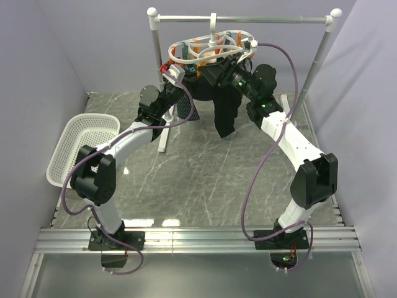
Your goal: Clip the underwear to the hanger
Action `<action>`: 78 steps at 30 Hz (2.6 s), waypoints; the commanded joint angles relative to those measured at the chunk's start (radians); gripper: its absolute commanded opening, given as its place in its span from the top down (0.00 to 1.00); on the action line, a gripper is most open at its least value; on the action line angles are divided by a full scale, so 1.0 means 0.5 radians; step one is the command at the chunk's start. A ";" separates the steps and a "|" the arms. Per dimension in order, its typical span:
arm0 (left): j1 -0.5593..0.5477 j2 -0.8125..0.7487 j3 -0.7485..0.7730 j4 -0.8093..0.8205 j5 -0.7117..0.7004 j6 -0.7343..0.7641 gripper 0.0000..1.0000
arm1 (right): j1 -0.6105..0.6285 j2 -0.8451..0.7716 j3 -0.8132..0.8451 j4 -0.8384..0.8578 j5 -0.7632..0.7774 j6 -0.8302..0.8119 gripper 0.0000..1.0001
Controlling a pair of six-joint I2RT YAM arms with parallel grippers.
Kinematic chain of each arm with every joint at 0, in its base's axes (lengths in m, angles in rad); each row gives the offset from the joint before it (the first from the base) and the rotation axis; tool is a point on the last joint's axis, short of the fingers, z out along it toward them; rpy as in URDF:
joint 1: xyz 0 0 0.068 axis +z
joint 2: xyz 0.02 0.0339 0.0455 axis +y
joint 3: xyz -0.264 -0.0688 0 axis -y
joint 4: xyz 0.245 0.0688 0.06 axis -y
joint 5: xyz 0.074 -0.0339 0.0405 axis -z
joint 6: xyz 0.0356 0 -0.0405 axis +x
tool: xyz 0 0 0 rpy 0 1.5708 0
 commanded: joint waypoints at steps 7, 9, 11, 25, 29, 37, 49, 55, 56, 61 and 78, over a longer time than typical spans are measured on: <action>-0.002 0.013 0.071 0.064 0.078 -0.021 0.88 | 0.063 -0.004 0.179 0.013 0.209 -0.180 0.42; -0.008 0.010 0.071 0.058 0.069 -0.017 0.87 | 0.076 0.002 0.200 -0.012 0.215 -0.204 0.43; -0.008 0.010 0.077 0.049 0.063 -0.014 0.86 | 0.085 0.002 0.209 -0.036 0.218 -0.226 0.44; -0.011 -0.003 0.052 0.064 0.081 -0.014 0.87 | 0.106 0.048 0.222 -0.098 0.224 -0.343 0.44; -0.011 -0.006 0.046 0.061 0.087 -0.002 0.87 | 0.106 0.073 0.246 -0.104 0.221 -0.355 0.56; -0.011 -0.033 0.016 0.042 0.100 -0.002 0.65 | 0.109 0.088 0.295 -0.141 0.227 -0.343 0.99; 0.066 -0.438 -0.545 -0.150 0.467 -0.137 0.46 | 0.103 0.097 0.347 -0.165 0.206 -0.333 1.00; 0.069 -0.561 -0.871 -0.163 0.633 -0.094 0.48 | 0.085 0.088 0.353 -0.159 0.135 -0.290 1.00; 0.072 -0.524 -0.877 -0.154 0.633 -0.082 0.48 | 0.070 0.085 0.347 -0.147 0.114 -0.275 1.00; 0.048 -0.227 -0.706 -0.154 0.588 0.080 0.41 | 0.024 0.082 0.372 -0.147 -0.009 -0.260 1.00; 0.057 0.550 -0.206 0.548 0.109 0.044 0.41 | -0.013 0.109 0.495 -0.245 -0.141 -0.247 1.00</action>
